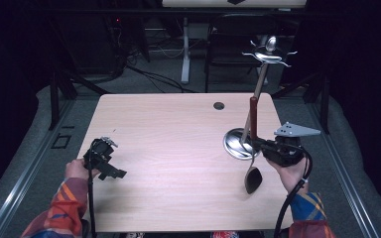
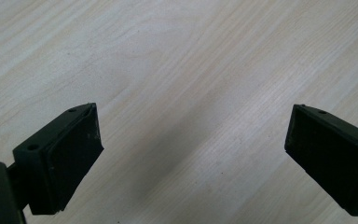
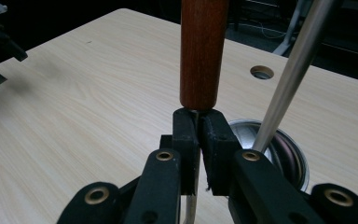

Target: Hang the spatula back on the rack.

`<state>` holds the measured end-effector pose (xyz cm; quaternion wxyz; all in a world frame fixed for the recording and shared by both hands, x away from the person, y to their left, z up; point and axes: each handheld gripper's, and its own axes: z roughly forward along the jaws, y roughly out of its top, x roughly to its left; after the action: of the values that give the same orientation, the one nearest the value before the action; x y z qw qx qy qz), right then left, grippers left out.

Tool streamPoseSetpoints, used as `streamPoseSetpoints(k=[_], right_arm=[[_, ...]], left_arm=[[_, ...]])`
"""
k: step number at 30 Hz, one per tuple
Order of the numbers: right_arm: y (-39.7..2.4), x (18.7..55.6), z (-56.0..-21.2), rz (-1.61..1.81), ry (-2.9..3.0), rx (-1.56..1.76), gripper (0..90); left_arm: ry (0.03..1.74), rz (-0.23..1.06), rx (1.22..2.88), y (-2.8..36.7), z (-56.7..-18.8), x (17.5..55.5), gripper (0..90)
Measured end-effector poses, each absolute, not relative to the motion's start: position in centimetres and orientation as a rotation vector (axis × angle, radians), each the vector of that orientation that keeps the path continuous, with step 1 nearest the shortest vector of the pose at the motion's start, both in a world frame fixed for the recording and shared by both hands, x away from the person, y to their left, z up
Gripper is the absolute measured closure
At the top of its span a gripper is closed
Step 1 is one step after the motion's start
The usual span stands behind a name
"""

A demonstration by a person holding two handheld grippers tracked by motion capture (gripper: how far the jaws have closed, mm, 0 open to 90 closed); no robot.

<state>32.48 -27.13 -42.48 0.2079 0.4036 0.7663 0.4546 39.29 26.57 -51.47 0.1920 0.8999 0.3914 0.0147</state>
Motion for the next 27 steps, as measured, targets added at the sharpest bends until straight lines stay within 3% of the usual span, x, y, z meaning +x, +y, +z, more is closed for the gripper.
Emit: streamPoseSetpoints(k=[27], right_arm=[[-29.0, 32.1, -40.9, 1.218, 1.998, 1.172, 84.9]], left_arm=[[1.098, 0.038, 2.524, 26.5, -51.5, 39.3, 3.4]])
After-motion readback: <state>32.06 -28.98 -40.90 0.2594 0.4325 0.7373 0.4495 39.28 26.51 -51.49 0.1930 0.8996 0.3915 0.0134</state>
